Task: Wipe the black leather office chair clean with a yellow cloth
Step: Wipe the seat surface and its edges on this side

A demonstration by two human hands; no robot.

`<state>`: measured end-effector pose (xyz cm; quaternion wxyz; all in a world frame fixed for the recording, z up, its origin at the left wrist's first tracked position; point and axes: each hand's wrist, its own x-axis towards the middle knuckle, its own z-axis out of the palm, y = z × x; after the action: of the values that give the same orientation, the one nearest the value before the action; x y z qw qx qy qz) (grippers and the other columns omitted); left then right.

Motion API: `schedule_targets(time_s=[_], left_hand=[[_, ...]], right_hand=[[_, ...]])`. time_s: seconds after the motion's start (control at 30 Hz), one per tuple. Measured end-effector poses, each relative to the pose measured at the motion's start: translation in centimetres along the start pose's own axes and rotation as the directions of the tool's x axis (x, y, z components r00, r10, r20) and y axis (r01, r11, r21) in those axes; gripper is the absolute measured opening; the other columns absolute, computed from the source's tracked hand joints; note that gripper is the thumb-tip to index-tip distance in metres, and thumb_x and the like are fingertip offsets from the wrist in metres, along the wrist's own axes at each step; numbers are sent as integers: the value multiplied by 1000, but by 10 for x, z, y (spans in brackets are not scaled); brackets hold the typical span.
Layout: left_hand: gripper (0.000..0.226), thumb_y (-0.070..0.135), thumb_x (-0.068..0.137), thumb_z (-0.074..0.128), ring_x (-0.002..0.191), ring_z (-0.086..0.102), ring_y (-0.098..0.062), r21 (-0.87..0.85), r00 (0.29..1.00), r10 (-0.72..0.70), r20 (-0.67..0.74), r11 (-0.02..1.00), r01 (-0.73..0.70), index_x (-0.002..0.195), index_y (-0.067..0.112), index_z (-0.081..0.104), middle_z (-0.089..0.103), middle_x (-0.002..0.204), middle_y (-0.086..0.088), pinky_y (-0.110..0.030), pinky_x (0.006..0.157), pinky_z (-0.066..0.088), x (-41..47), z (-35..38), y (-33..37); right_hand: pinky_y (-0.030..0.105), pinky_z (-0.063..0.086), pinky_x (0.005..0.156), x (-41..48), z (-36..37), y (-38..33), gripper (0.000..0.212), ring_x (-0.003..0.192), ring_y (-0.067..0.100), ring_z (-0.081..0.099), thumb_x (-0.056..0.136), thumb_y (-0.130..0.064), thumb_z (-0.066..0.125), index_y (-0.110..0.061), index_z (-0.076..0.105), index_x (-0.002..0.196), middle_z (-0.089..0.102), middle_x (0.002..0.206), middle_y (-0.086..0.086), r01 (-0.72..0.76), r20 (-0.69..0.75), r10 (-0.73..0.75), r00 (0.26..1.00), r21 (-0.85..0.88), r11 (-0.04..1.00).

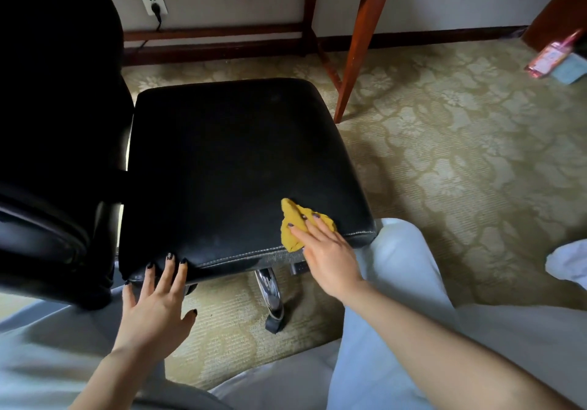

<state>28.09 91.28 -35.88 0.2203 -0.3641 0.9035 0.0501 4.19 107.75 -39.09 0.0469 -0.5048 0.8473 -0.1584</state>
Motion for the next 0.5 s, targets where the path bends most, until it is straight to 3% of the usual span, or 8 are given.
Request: schedule_targets(time_s=[0.13,0.2,0.27,0.4,0.5], left_hand=[[84,54,91,43,146,-3,-33,8,998,-27,53,1000,27,151,17,-3,-13,159,-5,-47,115,13,5,-5,7],[86,55,91,43,146,-2,-34,25,995,-31,94,999,29,151,17,-4,-13,159,-6,-47,115,13,6,-6,7],[87,56,90,44,146,-2,-34,43,993,-34,115,999,30,151,17,-5,-13,159,-5,-47,115,14,8,-7,6],[89,57,90,44,146,0,-35,74,988,-24,149,997,13,151,17,-6,-13,159,-6,-47,115,14,12,-10,7],[89,57,90,43,145,2,-36,102,987,-19,162,995,2,151,15,-5,-13,158,-9,-48,115,12,14,-14,7]], right_hand=[[39,35,109,-3,-9,30,47,141,20,31,96,-24,32,-30,44,141,40,149,1,-301,-16,303,953,69,951],[36,35,105,1,-16,41,46,138,22,33,100,-21,36,-35,35,145,37,151,0,-509,43,508,860,128,851],[37,40,95,5,-21,50,46,124,31,47,102,-25,35,-39,30,146,47,142,5,-682,95,679,728,201,703],[37,40,96,14,-24,58,46,118,36,51,102,-30,32,-40,25,147,52,136,12,-802,164,797,581,283,526],[36,37,99,14,-21,45,48,127,34,45,102,-26,32,-39,23,148,41,147,6,-801,135,805,578,280,529]])
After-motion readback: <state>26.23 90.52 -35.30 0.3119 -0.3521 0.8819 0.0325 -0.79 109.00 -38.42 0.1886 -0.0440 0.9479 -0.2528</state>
